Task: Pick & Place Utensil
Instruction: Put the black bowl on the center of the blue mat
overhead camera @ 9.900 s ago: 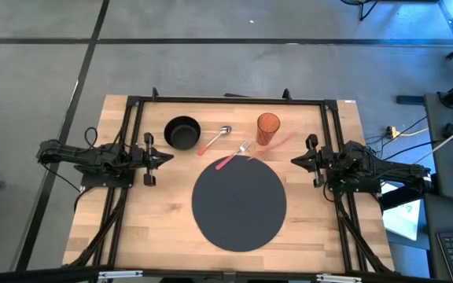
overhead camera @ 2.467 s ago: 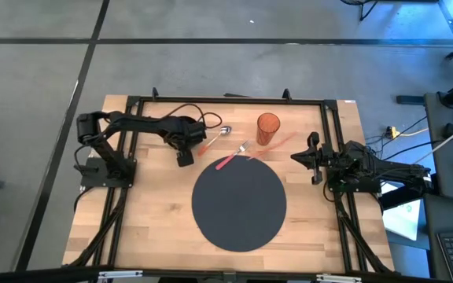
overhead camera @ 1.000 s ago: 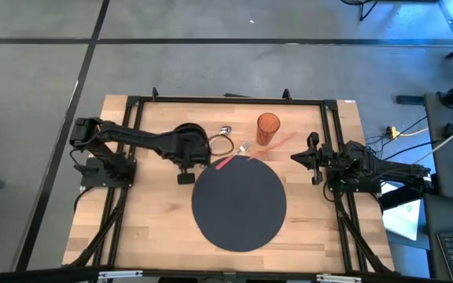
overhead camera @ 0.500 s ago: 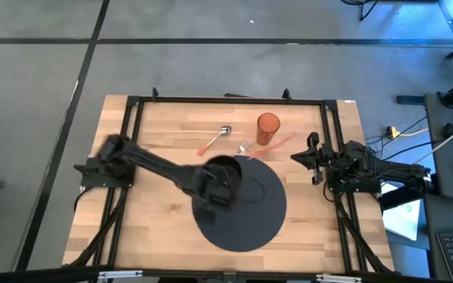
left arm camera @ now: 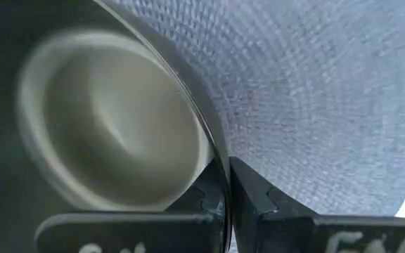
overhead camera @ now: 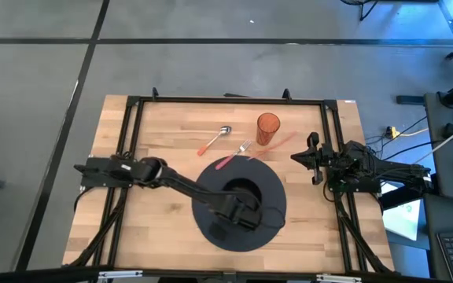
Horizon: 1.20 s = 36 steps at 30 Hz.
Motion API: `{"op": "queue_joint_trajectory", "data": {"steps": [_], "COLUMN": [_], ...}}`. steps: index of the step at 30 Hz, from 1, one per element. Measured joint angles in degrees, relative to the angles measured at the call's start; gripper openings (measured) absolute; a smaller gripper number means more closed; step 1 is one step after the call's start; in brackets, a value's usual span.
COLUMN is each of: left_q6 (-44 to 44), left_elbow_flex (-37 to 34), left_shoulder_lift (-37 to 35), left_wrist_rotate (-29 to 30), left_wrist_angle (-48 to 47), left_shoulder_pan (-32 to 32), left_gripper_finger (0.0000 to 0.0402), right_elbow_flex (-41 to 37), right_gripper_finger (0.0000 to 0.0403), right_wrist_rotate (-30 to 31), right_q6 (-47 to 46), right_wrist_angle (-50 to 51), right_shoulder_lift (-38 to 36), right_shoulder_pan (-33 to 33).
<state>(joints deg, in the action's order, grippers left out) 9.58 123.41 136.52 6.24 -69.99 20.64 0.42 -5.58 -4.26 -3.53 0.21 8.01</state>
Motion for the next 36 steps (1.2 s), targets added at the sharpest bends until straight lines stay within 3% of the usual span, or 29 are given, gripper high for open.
{"op": "queue_joint_trajectory", "data": {"steps": [17,36], "left_q6": [4.3,4.9], "left_elbow_flex": [0.2,0.2], "left_shoulder_lift": [1.2,1.2], "left_wrist_rotate": [2.2,1.7], "left_wrist_angle": [0.0,1.8], "left_shoulder_pan": [4.6,3.5], "left_gripper_finger": [0.0003,0.0011], "right_elbow_flex": [0.0,0.0], "right_gripper_finger": [0.0016,0.0016], "right_wrist_rotate": [0.0,0.0], "right_q6": [0.2,0.1], "right_wrist_angle": [0.0,0.0], "right_shoulder_lift": [0.0,0.0], "right_shoulder_pan": [0.0,0.0]}}
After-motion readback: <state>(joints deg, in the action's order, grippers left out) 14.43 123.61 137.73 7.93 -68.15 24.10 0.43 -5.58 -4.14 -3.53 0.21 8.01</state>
